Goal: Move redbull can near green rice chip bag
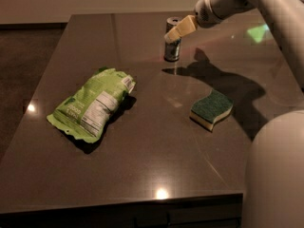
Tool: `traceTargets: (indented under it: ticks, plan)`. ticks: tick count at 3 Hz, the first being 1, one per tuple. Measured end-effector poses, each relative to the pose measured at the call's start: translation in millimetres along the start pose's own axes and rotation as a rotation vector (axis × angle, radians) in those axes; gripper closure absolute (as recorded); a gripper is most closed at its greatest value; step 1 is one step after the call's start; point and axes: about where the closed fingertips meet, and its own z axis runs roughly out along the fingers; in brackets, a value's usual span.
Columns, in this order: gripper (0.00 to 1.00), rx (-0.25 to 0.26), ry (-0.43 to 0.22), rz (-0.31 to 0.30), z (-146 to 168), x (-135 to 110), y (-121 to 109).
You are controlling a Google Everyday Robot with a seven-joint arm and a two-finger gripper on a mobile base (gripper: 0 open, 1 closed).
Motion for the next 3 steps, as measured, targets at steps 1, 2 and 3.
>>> traceTargets:
  ticks: [1, 2, 3]
  plan:
    - [0.0, -0.016, -0.023, 0.004, 13, -7, 7]
    - [0.19, -0.035, -0.037, 0.005, 22, -11, 11]
    - [0.5, -0.054, -0.049, 0.001, 24, -11, 12]
